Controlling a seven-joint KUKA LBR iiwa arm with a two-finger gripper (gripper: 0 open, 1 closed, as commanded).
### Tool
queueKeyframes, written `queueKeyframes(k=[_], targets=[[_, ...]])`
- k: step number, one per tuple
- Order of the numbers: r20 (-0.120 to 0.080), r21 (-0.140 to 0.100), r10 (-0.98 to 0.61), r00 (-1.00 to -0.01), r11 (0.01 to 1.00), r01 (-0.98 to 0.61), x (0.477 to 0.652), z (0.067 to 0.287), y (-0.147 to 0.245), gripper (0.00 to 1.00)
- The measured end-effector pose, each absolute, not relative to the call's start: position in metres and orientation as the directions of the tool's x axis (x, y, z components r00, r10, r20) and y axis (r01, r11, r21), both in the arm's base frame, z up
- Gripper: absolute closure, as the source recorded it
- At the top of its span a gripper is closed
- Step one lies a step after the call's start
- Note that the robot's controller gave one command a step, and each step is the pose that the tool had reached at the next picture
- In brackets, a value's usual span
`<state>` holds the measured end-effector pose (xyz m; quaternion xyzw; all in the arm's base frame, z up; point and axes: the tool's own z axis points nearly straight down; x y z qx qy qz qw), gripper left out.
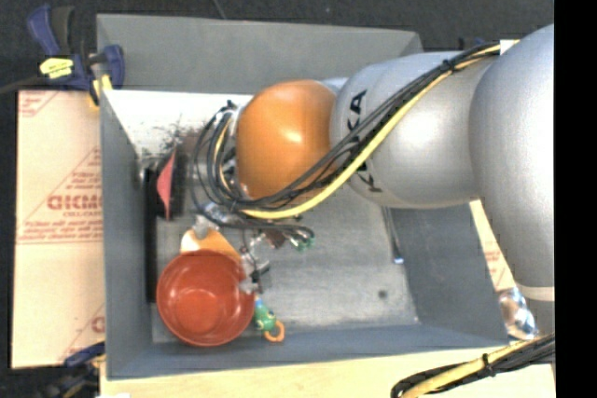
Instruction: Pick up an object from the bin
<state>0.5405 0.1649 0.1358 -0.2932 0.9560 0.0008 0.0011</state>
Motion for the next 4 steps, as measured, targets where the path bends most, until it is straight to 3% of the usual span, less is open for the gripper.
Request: queueKeyframes(k=[1,2,3,4], targets=[[-0.006,-0.003,-0.838,-0.546,0.546,-0.838,0.532,0.103,0.165,0.0],[-0.011,-0.011,-0.937,-0.35,0.35,-0.937,0.528,0.091,0.098,0.0],[-0.004,-0.01,-0.994,-0.106,0.106,-0.994,0.525,0.081,0.098,0.0],[-0.006,-0.015,-0.966,0.258,-0.257,-0.966,0.527,0.076,0.083,0.0]])
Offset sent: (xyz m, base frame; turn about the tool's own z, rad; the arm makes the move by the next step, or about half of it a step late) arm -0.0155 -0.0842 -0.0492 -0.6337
